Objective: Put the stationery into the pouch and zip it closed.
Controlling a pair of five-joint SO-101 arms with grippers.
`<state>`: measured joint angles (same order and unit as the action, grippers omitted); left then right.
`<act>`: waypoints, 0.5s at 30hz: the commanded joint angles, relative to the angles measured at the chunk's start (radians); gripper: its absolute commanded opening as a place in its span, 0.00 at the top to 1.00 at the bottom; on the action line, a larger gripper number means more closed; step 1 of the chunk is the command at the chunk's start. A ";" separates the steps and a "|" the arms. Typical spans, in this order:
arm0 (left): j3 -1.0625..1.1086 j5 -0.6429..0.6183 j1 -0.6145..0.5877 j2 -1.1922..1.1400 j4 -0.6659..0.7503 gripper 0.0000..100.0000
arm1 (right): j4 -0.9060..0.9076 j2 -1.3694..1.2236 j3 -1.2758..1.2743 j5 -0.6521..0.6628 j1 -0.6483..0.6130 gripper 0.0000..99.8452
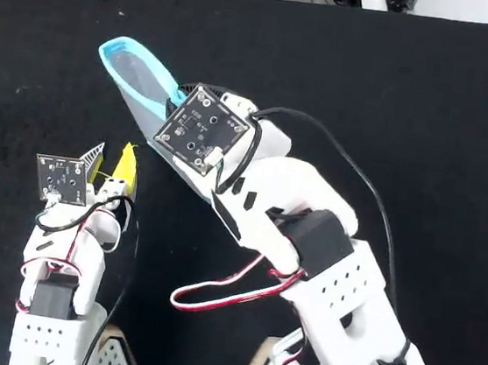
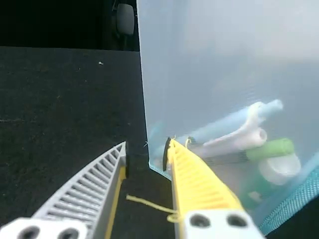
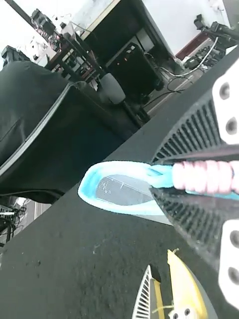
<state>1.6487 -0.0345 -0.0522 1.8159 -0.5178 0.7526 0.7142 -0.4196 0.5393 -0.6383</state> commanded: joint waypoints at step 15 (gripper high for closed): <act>-0.255 0.005 0.016 0.008 -0.319 0.86 | -0.215 -0.004 -0.031 0.006 -0.087 0.99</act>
<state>1.5459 -0.0345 -0.0522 1.8159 -0.7373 0.6391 0.7142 -0.4519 0.5409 -0.7089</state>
